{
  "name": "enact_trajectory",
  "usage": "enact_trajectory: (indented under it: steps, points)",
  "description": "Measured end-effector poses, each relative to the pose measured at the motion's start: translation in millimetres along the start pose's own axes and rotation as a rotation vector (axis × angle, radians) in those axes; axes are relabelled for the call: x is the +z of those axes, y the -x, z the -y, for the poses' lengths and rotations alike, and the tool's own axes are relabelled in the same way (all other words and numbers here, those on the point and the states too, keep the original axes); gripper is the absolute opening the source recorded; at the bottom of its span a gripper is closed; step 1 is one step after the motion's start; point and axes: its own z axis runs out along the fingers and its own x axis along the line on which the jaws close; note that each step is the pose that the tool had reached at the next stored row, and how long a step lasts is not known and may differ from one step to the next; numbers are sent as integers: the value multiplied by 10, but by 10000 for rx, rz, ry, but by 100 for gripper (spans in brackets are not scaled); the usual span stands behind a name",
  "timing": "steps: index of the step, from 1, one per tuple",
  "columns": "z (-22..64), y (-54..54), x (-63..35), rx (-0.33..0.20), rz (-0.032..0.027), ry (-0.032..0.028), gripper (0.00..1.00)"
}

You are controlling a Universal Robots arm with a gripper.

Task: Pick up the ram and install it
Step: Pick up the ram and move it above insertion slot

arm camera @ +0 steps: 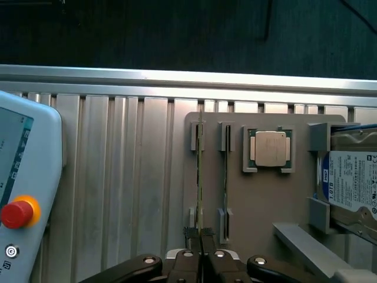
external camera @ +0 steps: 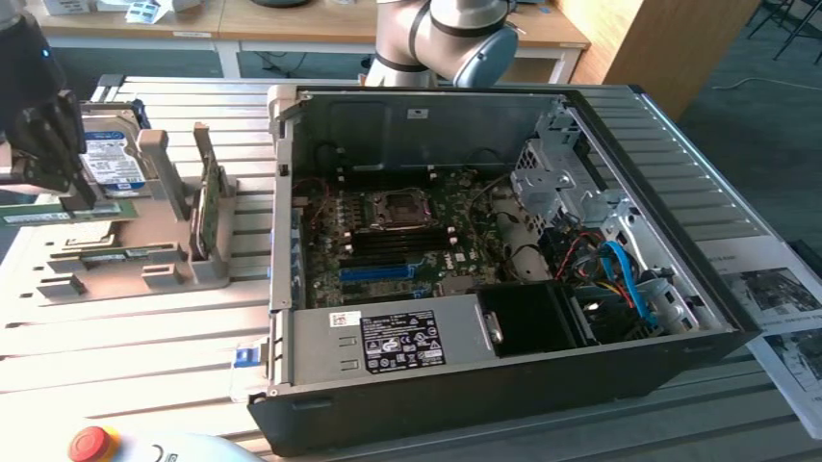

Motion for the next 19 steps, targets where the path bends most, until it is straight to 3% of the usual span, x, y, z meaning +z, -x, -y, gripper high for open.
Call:
enact_trajectory:
  steps: [19]
  points:
    - [-5,-14,-559,3,-146,4,12]
